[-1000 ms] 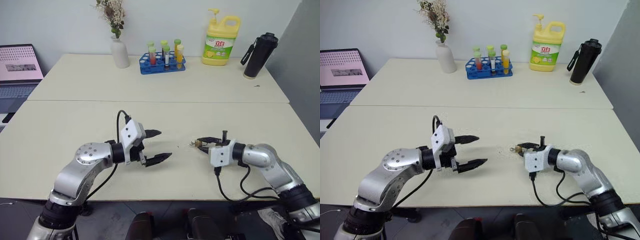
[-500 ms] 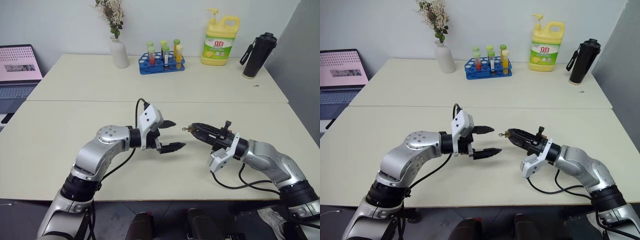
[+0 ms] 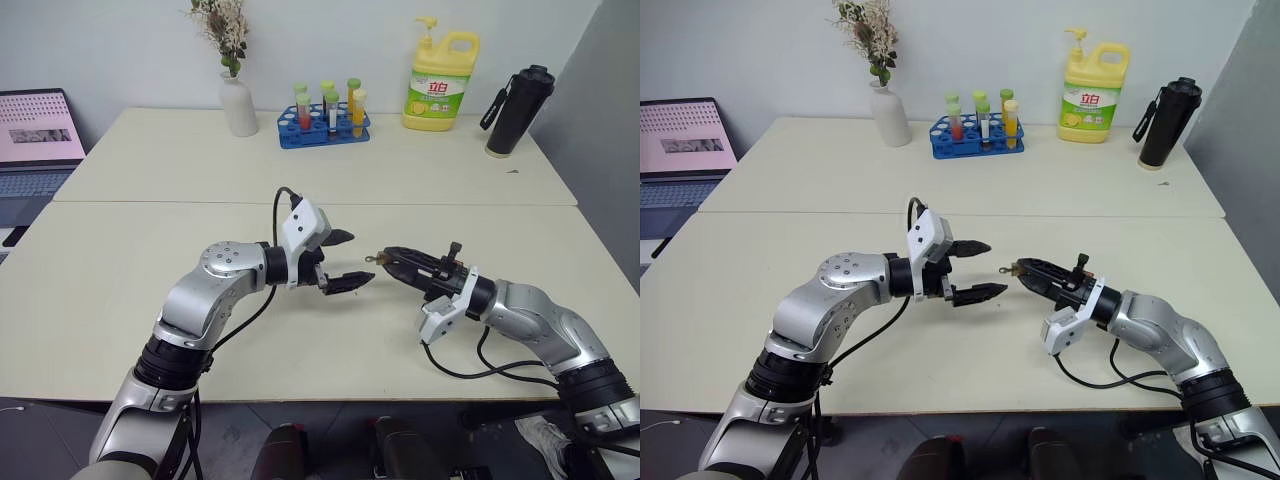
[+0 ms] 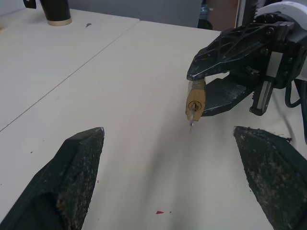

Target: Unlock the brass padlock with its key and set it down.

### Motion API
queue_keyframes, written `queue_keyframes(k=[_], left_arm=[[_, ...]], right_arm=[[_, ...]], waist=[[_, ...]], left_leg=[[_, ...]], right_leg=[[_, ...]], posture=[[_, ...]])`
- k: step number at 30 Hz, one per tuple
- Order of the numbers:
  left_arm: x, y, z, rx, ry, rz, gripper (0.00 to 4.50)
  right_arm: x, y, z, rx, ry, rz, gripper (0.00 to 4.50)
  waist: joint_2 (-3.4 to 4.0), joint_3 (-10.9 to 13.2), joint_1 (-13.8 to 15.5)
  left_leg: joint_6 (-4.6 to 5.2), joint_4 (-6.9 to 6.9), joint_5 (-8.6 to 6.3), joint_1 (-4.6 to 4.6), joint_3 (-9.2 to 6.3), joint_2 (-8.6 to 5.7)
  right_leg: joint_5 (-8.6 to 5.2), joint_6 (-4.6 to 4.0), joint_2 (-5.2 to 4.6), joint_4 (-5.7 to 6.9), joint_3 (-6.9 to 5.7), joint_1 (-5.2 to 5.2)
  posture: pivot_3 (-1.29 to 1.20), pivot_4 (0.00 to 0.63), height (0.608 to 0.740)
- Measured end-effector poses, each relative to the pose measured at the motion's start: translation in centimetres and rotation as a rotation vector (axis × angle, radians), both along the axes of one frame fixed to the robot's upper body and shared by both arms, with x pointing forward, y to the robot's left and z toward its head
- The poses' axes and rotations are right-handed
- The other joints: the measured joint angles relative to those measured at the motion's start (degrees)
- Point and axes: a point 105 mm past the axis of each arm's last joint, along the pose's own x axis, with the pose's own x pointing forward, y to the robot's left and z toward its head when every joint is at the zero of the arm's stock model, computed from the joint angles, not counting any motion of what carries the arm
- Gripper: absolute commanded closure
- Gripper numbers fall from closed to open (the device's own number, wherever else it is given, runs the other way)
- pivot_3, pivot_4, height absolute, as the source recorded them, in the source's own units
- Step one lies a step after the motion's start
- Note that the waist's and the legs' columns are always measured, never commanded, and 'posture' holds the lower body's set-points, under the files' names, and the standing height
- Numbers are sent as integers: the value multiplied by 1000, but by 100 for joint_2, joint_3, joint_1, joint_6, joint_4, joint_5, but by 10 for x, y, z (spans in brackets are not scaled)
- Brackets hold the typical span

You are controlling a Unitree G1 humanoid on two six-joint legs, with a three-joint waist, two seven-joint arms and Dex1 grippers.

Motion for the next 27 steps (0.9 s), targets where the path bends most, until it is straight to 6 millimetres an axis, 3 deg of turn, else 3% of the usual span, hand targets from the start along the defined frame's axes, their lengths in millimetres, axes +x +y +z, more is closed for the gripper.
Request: queue_keyframes(k=[5,11,25,27], left_arm=[[2,-8,6,-9,-4,-34,2586],[0,-16,-3,9,17,-69,4490],[1,-14,-5,18,8,-68,4500],[1,-11,-7,30,8,-65,4103]], right_arm=[[0,0,1,1,10,4,3566],[1,1,6,17,5,10,3566],[1,3,8,19,30,19,3566],[1,3,7,18,36,20,3566]], waist=[[0,0,2],[0,0,-2],[0,0,-1],[0,0,-2]], left_leg=[[0,2,0,1,0,-2],[0,2,0,1,0,-2],[0,2,0,1,-1,-1],[0,2,0,1,-1,-1]], right_leg=[[0,0,0,1,0,2],[0,0,0,1,0,2],[0,0,1,2,0,2],[0,0,1,2,0,2]], posture=[[0,150,740],[0,150,740],[0,150,740],[0,150,740]])
